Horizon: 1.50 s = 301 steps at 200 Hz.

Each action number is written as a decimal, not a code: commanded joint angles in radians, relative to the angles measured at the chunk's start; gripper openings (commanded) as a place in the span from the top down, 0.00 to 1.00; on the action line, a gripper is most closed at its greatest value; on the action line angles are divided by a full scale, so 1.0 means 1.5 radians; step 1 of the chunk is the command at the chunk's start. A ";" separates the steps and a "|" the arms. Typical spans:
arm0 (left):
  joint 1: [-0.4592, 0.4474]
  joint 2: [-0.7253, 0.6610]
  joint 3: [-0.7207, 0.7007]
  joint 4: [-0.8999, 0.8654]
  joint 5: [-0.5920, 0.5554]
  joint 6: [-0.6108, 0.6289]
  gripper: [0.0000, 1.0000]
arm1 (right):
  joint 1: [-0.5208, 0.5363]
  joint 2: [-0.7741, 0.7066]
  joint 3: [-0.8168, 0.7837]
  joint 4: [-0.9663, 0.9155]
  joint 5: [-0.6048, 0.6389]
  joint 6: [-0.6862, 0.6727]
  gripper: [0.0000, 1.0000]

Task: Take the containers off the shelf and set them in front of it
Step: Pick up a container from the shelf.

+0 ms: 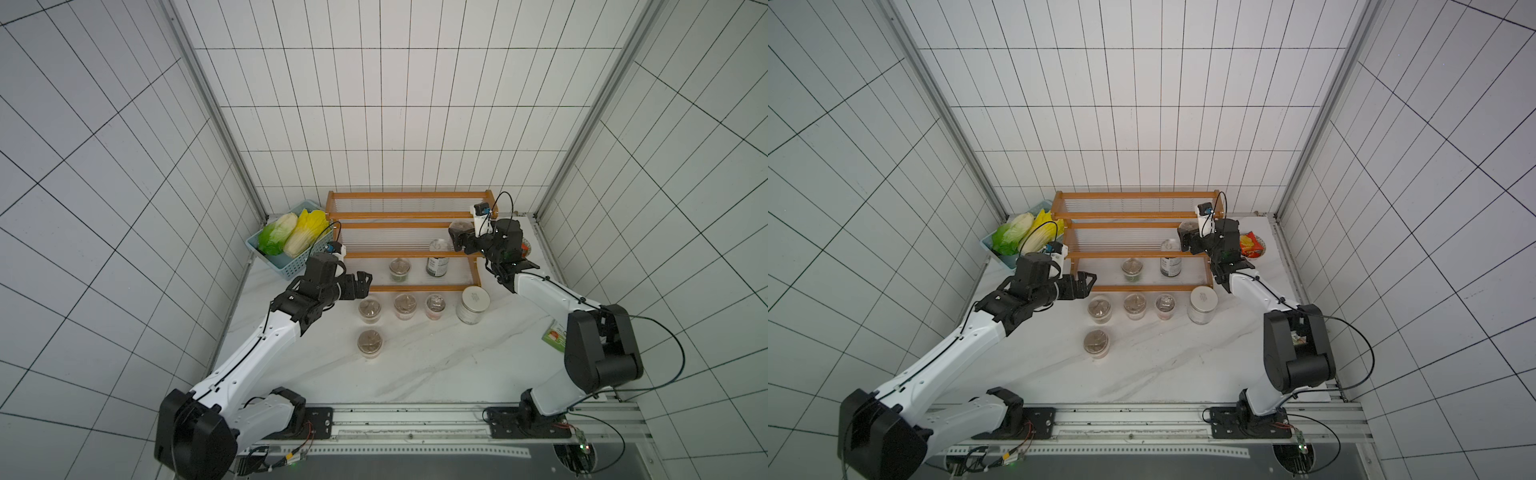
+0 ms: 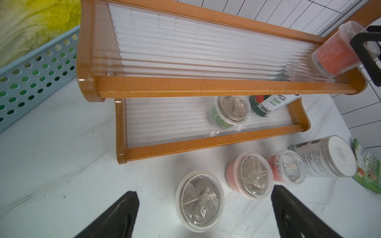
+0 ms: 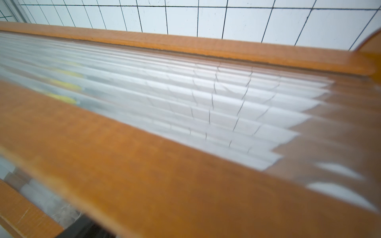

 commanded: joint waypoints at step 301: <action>0.002 0.007 0.025 0.006 0.013 0.007 0.02 | 0.227 -0.299 -0.148 -0.174 -0.045 -0.034 0.21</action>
